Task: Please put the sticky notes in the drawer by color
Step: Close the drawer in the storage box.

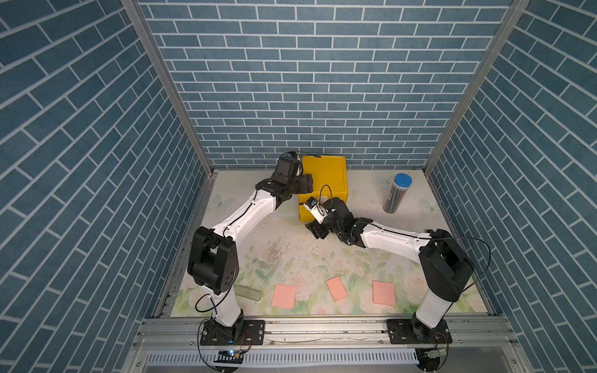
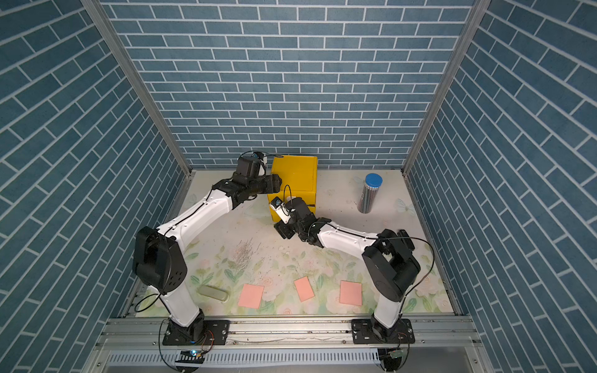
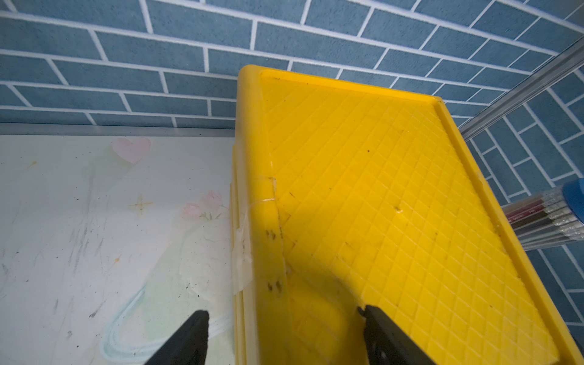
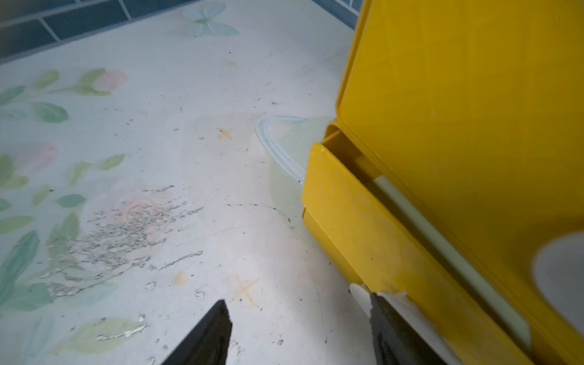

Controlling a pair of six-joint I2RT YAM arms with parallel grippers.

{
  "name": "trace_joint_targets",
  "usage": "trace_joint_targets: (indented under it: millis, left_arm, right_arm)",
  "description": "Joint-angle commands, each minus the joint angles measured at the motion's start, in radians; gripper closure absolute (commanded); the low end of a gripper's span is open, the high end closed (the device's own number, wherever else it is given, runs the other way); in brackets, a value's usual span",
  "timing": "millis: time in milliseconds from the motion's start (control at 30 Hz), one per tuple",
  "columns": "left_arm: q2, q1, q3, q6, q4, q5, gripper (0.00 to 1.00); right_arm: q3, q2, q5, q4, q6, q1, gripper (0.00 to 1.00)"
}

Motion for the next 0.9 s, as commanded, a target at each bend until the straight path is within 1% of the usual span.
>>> trace_joint_targets:
  millis: [0, 67, 167, 267, 367, 400, 467, 500, 567, 667, 733, 800, 867]
  left_arm:
    - [-0.004, -0.007, -0.039, 0.019, -0.120, -0.019, 0.20]
    - [-0.006, -0.007, -0.039, 0.018, -0.122, -0.018, 0.19]
    - [-0.007, -0.009, -0.035, 0.021, -0.127, -0.018, 0.20]
    - [-0.012, -0.010, -0.037, 0.024, -0.128, -0.019, 0.20]
    - [-0.016, -0.010, -0.041, 0.026, -0.125, -0.017, 0.19]
    - [-0.016, -0.009, -0.041, 0.026, -0.124, -0.015, 0.20]
    - [-0.012, -0.009, -0.038, 0.029, -0.126, -0.012, 0.20]
    - [-0.012, -0.009, -0.036, 0.029, -0.127, -0.011, 0.20]
    - [-0.016, -0.009, -0.037, 0.031, -0.124, -0.005, 0.20]
    - [-0.022, -0.009, -0.034, 0.032, -0.122, -0.002, 0.20]
    - [-0.022, -0.009, -0.034, 0.033, -0.122, 0.001, 0.19]
    - [-0.020, -0.010, -0.033, 0.036, -0.124, 0.001, 0.19]
    - [-0.021, -0.009, -0.033, 0.038, -0.128, -0.001, 0.19]
  right_arm:
    - [0.058, 0.041, 0.142, 0.008, -0.054, -0.004, 0.27]
    - [0.078, 0.067, 0.181, 0.010, -0.076, -0.004, 0.27]
    - [0.086, 0.080, 0.194, 0.015, -0.077, -0.004, 0.27]
    - [0.055, 0.042, 0.131, 0.022, -0.071, -0.002, 0.27]
    - [-0.098, -0.099, -0.006, 0.148, -0.093, -0.002, 0.25]
    - [-0.162, -0.153, -0.058, 0.205, -0.141, -0.004, 0.24]
    - [-0.247, -0.237, -0.130, 0.224, -0.325, -0.003, 0.24]
    - [-0.282, -0.275, -0.134, 0.202, -0.416, -0.004, 0.24]
    - [-0.337, -0.315, -0.105, 0.183, -0.512, -0.025, 0.18]
    - [-0.374, -0.320, -0.126, 0.147, -0.649, -0.071, 0.16]
    - [-0.391, -0.311, -0.155, 0.173, -0.719, -0.091, 0.15]
    - [-0.391, -0.286, -0.204, 0.204, -0.748, -0.116, 0.15]
    - [-0.351, -0.238, -0.234, 0.176, -0.785, -0.128, 0.16]
